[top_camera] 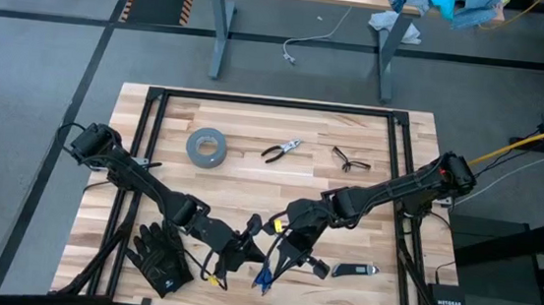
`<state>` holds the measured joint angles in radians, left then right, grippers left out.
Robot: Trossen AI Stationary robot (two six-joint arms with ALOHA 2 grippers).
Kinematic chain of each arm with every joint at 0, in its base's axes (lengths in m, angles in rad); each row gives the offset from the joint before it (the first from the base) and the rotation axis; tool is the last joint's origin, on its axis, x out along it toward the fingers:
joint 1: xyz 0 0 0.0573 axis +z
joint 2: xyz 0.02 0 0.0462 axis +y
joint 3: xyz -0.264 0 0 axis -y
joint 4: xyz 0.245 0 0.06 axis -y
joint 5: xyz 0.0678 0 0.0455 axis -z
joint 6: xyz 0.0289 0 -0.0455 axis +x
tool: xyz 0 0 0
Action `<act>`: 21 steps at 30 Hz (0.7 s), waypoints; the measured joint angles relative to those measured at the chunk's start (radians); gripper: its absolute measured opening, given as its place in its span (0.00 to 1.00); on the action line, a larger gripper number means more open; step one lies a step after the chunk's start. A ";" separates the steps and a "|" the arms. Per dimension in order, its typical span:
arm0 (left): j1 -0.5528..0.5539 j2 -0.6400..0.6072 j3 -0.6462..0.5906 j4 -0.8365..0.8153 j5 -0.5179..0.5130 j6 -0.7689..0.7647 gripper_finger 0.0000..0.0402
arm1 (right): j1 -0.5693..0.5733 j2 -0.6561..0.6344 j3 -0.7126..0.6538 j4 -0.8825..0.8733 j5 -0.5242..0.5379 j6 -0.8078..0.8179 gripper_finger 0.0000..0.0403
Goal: Coil cords
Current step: Coil the blue wire cable onto the black spool
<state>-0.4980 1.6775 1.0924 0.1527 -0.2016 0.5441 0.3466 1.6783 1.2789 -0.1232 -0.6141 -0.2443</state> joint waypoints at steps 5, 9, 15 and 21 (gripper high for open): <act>0.003 0.001 0.000 -0.002 0.067 -0.008 0.00 | 0.000 0.000 0.000 -0.008 -0.058 0.000 0.00; -0.004 0.001 0.000 0.001 0.094 0.004 0.00 | 0.000 0.000 0.000 0.003 -0.114 0.013 0.00; -0.004 0.001 0.001 0.029 0.122 0.008 0.00 | 0.000 0.000 0.000 0.045 -0.165 0.059 0.00; -0.004 0.000 0.001 0.062 0.162 0.018 0.00 | -0.001 0.000 0.000 0.082 -0.238 0.065 0.00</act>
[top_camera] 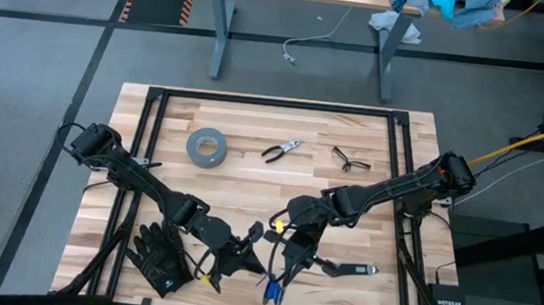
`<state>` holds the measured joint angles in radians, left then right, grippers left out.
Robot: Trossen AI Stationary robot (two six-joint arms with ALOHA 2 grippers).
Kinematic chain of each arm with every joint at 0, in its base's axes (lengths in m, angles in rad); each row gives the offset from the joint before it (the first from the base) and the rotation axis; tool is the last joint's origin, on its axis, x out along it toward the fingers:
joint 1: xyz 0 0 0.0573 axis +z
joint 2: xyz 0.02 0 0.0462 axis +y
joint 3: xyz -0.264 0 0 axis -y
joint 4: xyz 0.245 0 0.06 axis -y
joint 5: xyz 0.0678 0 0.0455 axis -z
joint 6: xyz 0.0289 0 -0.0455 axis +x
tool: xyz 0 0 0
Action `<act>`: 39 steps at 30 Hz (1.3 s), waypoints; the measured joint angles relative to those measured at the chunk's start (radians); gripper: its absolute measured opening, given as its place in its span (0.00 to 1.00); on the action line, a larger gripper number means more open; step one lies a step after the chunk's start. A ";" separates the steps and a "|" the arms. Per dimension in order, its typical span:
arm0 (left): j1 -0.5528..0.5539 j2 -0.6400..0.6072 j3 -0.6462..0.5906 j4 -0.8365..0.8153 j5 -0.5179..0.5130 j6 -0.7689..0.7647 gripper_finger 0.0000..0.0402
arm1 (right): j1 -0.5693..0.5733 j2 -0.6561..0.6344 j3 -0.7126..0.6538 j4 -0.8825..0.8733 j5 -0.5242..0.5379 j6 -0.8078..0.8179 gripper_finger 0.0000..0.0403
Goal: Coil cords
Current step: Coil the blue wire cable onto the black spool
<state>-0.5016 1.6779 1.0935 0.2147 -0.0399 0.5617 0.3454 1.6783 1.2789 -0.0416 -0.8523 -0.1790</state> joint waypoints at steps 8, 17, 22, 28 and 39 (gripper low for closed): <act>0.000 -0.004 0.000 -0.015 0.001 -0.027 0.00 | -0.013 0.000 0.000 0.015 -0.040 0.066 0.00; -0.001 -0.018 -0.003 -0.036 0.030 -0.135 0.00 | -0.012 0.000 0.002 -0.053 0.025 0.088 0.00; -0.003 -0.021 -0.003 -0.062 0.037 -0.188 0.00 | -0.012 -0.002 0.003 -0.045 0.032 0.098 0.00; -0.005 -0.022 0.002 -0.110 0.058 -0.212 0.00 | -0.013 0.000 0.003 -0.026 -0.008 0.131 0.00; 0.002 -0.023 0.000 -0.117 -0.011 -0.214 0.00 | -0.012 0.000 0.001 0.021 -0.013 0.194 0.00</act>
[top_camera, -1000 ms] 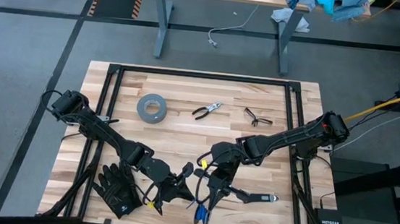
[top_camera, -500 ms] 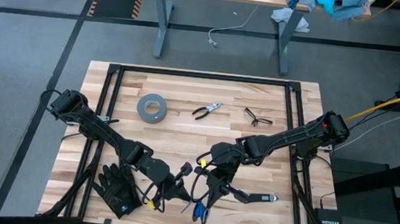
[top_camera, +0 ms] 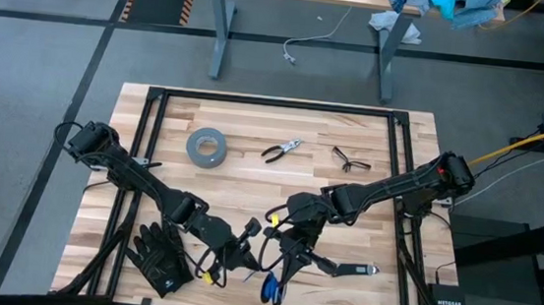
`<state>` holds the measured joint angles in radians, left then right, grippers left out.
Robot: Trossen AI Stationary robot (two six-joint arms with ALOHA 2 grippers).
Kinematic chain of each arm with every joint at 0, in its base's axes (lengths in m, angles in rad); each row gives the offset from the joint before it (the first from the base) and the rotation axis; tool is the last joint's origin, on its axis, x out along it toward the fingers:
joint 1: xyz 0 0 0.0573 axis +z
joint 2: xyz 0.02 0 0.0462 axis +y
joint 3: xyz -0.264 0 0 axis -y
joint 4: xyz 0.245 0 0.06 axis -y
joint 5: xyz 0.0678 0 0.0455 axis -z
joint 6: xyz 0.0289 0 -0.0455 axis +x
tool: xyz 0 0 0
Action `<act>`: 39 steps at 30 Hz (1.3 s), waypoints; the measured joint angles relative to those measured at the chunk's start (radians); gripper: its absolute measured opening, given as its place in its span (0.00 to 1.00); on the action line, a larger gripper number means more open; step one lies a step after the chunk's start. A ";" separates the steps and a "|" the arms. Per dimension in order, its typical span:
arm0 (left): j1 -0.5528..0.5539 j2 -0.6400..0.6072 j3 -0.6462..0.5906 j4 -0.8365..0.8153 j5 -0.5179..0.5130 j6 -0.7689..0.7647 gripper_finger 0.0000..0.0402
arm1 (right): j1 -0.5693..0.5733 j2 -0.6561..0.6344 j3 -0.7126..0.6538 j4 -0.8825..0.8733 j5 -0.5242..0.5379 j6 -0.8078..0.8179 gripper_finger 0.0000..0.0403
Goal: Coil cords
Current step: Coil the blue wire cable onto the black spool
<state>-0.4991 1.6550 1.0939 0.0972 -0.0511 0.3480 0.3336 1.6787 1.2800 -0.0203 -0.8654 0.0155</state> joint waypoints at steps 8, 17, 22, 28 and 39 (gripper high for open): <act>-0.012 0.001 -0.002 0.000 -0.220 0.160 0.00 | 0.000 0.026 -0.001 0.119 0.027 0.073 0.00; -0.060 0.004 -0.006 -0.044 -0.372 0.185 0.00 | 0.003 0.037 -0.001 0.070 0.182 0.079 0.00; -0.081 0.005 -0.006 -0.084 -0.377 0.056 0.00 | 0.003 0.050 0.002 0.012 0.299 0.049 0.00; -0.089 0.005 -0.006 -0.157 -0.389 -0.142 0.08 | 0.003 0.054 0.002 -0.043 0.417 -0.009 0.00; -0.114 0.011 -0.006 -0.201 -0.424 -0.364 0.29 | 0.002 0.054 0.002 -0.088 0.559 -0.068 0.00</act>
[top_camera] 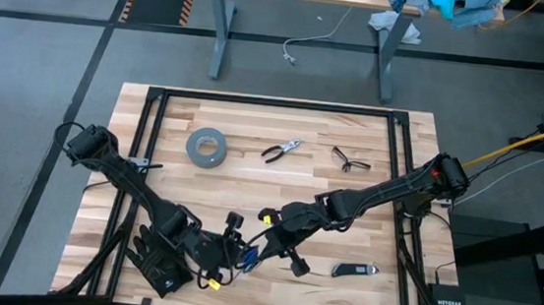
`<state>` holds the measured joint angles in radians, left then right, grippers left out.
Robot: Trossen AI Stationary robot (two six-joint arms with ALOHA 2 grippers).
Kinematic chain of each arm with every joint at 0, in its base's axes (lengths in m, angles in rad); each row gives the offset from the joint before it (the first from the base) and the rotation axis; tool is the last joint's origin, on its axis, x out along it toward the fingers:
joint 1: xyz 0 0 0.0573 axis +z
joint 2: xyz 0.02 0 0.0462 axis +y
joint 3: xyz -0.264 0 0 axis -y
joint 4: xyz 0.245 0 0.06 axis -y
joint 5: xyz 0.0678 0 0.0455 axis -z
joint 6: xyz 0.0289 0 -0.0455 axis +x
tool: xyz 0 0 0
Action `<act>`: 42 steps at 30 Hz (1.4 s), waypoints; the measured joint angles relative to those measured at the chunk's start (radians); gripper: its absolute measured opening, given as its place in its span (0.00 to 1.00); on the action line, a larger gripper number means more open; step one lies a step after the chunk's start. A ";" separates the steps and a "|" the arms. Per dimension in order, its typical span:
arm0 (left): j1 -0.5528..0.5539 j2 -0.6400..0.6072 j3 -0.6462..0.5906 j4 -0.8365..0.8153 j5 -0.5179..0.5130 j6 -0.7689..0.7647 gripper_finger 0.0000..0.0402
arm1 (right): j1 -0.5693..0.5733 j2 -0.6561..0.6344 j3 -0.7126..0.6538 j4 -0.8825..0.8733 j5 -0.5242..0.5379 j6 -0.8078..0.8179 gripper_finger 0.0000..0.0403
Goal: Coil cords
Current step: Coil the blue wire cable onto the black spool
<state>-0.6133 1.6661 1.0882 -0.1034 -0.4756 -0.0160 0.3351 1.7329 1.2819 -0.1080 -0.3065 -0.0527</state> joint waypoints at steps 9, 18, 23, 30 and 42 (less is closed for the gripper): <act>-0.019 -0.002 0.003 -0.082 -0.021 -0.201 0.27 | -0.001 0.000 -0.001 -0.032 0.067 -0.034 0.00; -0.036 -0.002 0.004 -0.158 -0.101 -0.297 0.33 | -0.003 0.000 -0.002 -0.027 0.105 -0.038 0.00; -0.048 -0.007 0.004 -0.188 -0.103 -0.320 0.33 | -0.003 0.000 -0.002 -0.028 0.081 -0.039 0.00; -0.059 -0.054 0.004 -0.184 -0.158 -0.404 0.32 | -0.002 0.000 -0.002 -0.028 0.057 -0.034 0.00; -0.102 -0.066 0.004 -0.168 -0.249 -0.474 0.16 | -0.002 0.001 -0.002 -0.023 0.054 -0.032 0.00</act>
<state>-0.7154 1.6005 1.0920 -0.2713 -0.7244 -0.4901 0.3332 1.7336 1.2804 -0.1308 -0.2527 -0.0845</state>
